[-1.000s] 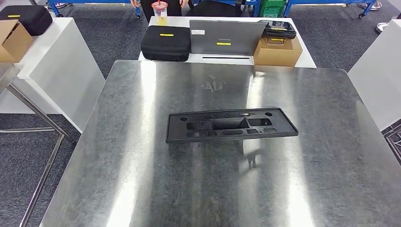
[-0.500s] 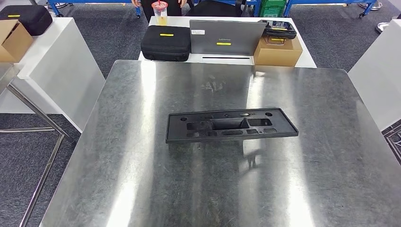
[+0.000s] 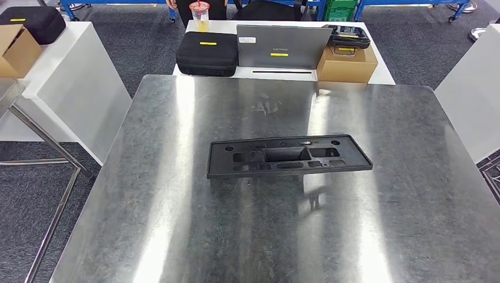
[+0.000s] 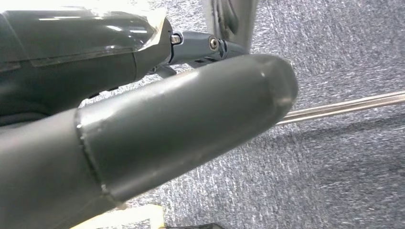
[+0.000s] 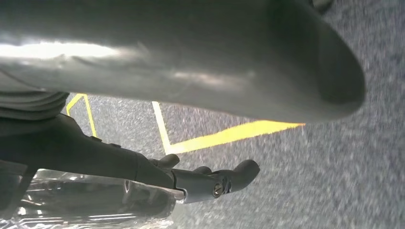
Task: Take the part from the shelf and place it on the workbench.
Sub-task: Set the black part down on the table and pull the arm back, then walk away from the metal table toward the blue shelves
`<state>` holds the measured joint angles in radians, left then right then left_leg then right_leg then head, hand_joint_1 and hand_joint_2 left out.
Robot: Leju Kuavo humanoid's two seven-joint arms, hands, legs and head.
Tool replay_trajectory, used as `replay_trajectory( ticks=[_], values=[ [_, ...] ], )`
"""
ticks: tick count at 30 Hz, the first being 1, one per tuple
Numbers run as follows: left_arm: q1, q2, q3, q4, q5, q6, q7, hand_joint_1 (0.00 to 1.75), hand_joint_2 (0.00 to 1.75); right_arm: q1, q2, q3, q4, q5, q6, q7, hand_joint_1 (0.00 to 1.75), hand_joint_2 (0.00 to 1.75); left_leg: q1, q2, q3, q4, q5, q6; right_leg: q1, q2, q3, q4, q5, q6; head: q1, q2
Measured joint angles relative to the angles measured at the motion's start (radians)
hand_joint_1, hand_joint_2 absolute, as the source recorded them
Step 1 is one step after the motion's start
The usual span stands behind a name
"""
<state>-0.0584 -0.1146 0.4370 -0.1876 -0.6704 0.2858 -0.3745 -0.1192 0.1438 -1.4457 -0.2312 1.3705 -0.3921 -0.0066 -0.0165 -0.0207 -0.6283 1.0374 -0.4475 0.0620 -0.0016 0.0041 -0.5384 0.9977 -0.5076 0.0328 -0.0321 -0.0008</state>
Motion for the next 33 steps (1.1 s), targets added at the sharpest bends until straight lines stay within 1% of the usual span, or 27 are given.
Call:
replay_trajectory(
  ticks=[3,5,6,8,9,10,11,12,13,14,15,16,18,19,20,21,22,23,24,25,26,27,28,29,30,31,33],
  values=[
    [0.005,0.006,0.0,0.0,-0.003,-0.001,-0.002,0.0,0.0,0.0,0.002,0.012,0.009,0.011,0.02,-0.002,0.0,0.0,0.001,0.0,0.002,-0.005,0.003,0.006,0.0,0.0,0.002,-0.002,0.001,0.003,0.0,0.0],
    [0.006,0.007,0.0,0.0,-0.007,-0.001,-0.006,0.0,0.0,0.0,0.001,0.02,0.012,0.018,0.031,-0.003,0.0,0.0,0.007,0.003,0.008,-0.019,0.014,0.013,0.003,-0.001,-0.003,0.02,-0.016,0.003,0.001,0.0],
    [0.006,0.007,0.0,0.0,-0.008,-0.001,-0.008,0.0,0.0,0.0,0.001,0.024,0.013,0.023,0.037,-0.006,0.0,0.0,0.012,0.005,0.01,-0.026,0.019,0.016,0.003,-0.001,-0.018,0.058,-0.041,0.001,0.003,0.0],
    [0.006,0.009,0.0,0.0,-0.009,-0.001,-0.011,0.0,0.0,0.001,0.0,0.033,0.015,0.033,0.049,-0.012,0.0,0.0,0.016,0.009,0.008,-0.031,0.023,0.018,-0.002,-0.002,-0.071,0.184,-0.111,-0.003,0.006,0.0],
    [0.007,0.009,0.0,0.0,-0.009,-0.001,-0.012,0.0,0.0,0.002,0.0,0.037,0.017,0.036,0.058,-0.015,0.0,0.0,0.017,0.01,0.005,-0.03,0.024,0.017,-0.006,-0.002,-0.096,0.245,-0.138,0.0,0.007,0.0],
    [0.007,0.01,0.0,0.0,-0.009,-0.001,-0.012,0.0,0.0,0.003,0.0,0.041,0.017,0.038,0.066,-0.018,0.0,0.0,0.019,0.011,0.003,-0.03,0.026,0.014,-0.01,-0.002,-0.107,0.28,-0.15,0.006,0.007,0.0],
    [0.007,0.01,0.0,0.0,-0.008,-0.001,-0.013,0.0,0.0,0.004,0.0,0.045,0.018,0.039,0.075,-0.021,0.0,0.0,0.021,0.011,0.0,-0.03,0.029,0.01,-0.015,-0.002,-0.097,0.273,-0.143,0.017,0.007,0.0],
    [0.007,0.009,0.0,0.0,-0.008,-0.001,-0.013,0.0,0.0,0.005,0.0,0.048,0.018,0.041,0.081,-0.024,0.0,0.0,0.025,0.011,-0.002,-0.029,0.032,0.005,-0.021,-0.002,-0.065,0.224,-0.122,0.031,0.007,0.0],
    [0.007,0.009,0.0,0.0,-0.008,-0.001,-0.013,0.0,0.0,0.005,-0.001,0.052,0.018,0.043,0.085,-0.026,0.0,0.0,0.028,0.011,-0.005,-0.027,0.035,-0.001,-0.028,-0.003,-0.018,0.144,-0.096,0.045,0.007,0.0],
    [0.008,0.01,0.0,0.0,-0.008,-0.001,-0.013,0.0,0.0,0.003,0.0,0.054,0.019,0.045,0.087,-0.028,0.0,0.0,0.03,0.011,-0.007,-0.026,0.038,-0.009,-0.032,-0.004,0.026,0.072,-0.068,0.054,0.008,0.0],
    [0.008,0.011,0.0,0.0,-0.008,0.0,-0.013,0.0,0.0,0.003,0.0,0.057,0.02,0.047,0.088,-0.029,0.0,0.0,0.03,0.011,-0.009,-0.023,0.041,-0.018,-0.033,-0.003,0.053,0.023,-0.045,0.057,0.009,0.0],
    [0.008,0.012,0.0,0.0,-0.008,0.001,-0.013,0.0,0.0,0.003,0.001,0.06,0.021,0.05,0.09,-0.03,0.0,0.0,0.029,0.01,-0.01,-0.019,0.044,-0.025,-0.033,-0.001,0.063,-0.002,-0.033,0.052,0.01,0.0],
    [0.009,0.014,0.0,0.001,-0.008,0.003,-0.013,0.0,0.0,0.003,0.002,0.068,0.023,0.053,0.098,-0.031,0.0,0.0,0.028,0.009,-0.015,-0.013,0.048,-0.036,-0.038,0.001,0.048,0.004,-0.023,0.037,0.009,0.0],
    [0.01,0.014,0.0,0.001,-0.008,0.004,-0.013,0.0,0.0,0.003,0.002,0.071,0.024,0.054,0.103,-0.031,0.0,0.0,0.03,0.009,-0.02,-0.007,0.045,-0.041,-0.043,0.0,0.041,0.006,-0.023,0.029,0.008,0.0],
    [0.012,0.015,0.0,0.002,-0.007,0.004,-0.013,0.0,0.0,0.003,0.002,0.073,0.025,0.055,0.107,-0.031,0.0,0.0,0.033,0.01,-0.026,0.004,0.028,-0.046,-0.046,-0.002,0.034,0.01,-0.02,0.022,0.006,0.0],
    [0.014,0.014,0.0,0.002,-0.007,0.004,-0.013,0.0,0.0,0.005,0.001,0.075,0.025,0.054,0.11,-0.031,0.0,0.0,0.035,0.012,-0.036,0.031,-0.005,-0.05,-0.044,-0.004,0.025,0.012,-0.015,0.014,0.004,0.0],
    [0.014,0.013,0.0,0.002,-0.008,0.005,-0.014,0.0,0.0,0.005,0.0,0.076,0.025,0.053,0.111,-0.031,0.0,0.0,0.036,0.014,-0.05,0.078,-0.054,-0.053,-0.041,-0.005,0.019,0.013,-0.009,0.004,0.001,0.0],
    [0.014,0.011,0.0,0.002,-0.008,0.005,-0.015,0.0,0.0,0.005,0.0,0.078,0.025,0.051,0.111,-0.032,0.0,0.0,0.036,0.015,-0.066,0.137,-0.106,-0.054,-0.038,-0.007,0.011,0.014,-0.002,-0.003,-0.002,0.0],
    [0.014,0.01,0.0,0.002,-0.009,0.005,-0.017,0.0,0.0,0.005,-0.001,0.079,0.025,0.049,0.112,-0.032,0.0,0.0,0.036,0.016,-0.079,0.198,-0.146,-0.053,-0.034,-0.008,0.003,0.014,0.006,-0.009,-0.004,0.0],
    [0.014,0.009,0.0,0.002,-0.01,0.005,-0.019,0.0,0.0,0.006,-0.001,0.079,0.025,0.046,0.114,-0.031,0.0,0.0,0.036,0.016,-0.082,0.242,-0.166,-0.05,-0.03,-0.009,-0.004,0.015,0.013,-0.013,-0.005,0.0],
    [0.014,0.008,0.0,0.002,-0.012,0.005,-0.02,0.0,0.0,0.006,0.0,0.079,0.025,0.045,0.116,-0.029,0.0,0.0,0.035,0.016,-0.068,0.252,-0.165,-0.045,-0.026,-0.01,-0.013,0.016,0.019,-0.015,-0.005,0.0],
    [0.014,0.007,0.0,0.002,-0.013,0.004,-0.021,0.0,0.0,0.007,0.0,0.079,0.025,0.043,0.118,-0.027,0.0,0.0,0.035,0.016,-0.036,0.226,-0.149,-0.039,-0.022,-0.01,-0.019,0.016,0.025,-0.015,-0.005,0.0],
    [0.014,0.007,0.0,0.002,-0.013,0.004,-0.022,0.0,0.0,0.007,-0.001,0.079,0.025,0.041,0.12,-0.025,0.0,0.0,0.033,0.016,0.013,0.166,-0.126,-0.031,-0.018,-0.01,-0.023,0.016,0.029,-0.015,-0.005,0.0],
    [0.013,0.006,0.0,0.002,-0.013,0.004,-0.023,0.0,0.0,0.007,0.0,0.079,0.025,0.041,0.121,-0.023,0.0,0.0,0.03,0.016,0.065,0.093,-0.112,-0.024,-0.015,-0.01,-0.026,0.016,0.033,-0.012,-0.005,0.0],
    [0.011,0.005,0.0,0.002,-0.013,0.003,-0.024,0.0,0.0,0.007,0.0,0.079,0.025,0.04,0.122,-0.021,0.0,0.0,0.026,0.016,0.105,0.034,-0.1,-0.02,-0.013,-0.01,-0.028,0.016,0.037,-0.008,-0.004,0.0],
    [0.01,0.004,0.0,0.002,-0.014,0.003,-0.025,0.0,0.0,0.006,0.0,0.079,0.025,0.04,0.123,-0.02,0.0,0.0,0.021,0.016,0.128,-0.004,-0.095,-0.017,-0.012,-0.01,-0.029,0.016,0.042,-0.002,-0.004,0.0],
    [0.01,0.002,0.0,0.002,-0.016,0.003,-0.026,0.0,0.0,0.006,0.0,0.079,0.025,0.041,0.124,-0.018,0.0,0.0,0.013,0.016,0.129,-0.018,-0.088,-0.014,-0.013,-0.01,-0.031,0.014,0.052,0.011,-0.004,0.0]
  ],
)
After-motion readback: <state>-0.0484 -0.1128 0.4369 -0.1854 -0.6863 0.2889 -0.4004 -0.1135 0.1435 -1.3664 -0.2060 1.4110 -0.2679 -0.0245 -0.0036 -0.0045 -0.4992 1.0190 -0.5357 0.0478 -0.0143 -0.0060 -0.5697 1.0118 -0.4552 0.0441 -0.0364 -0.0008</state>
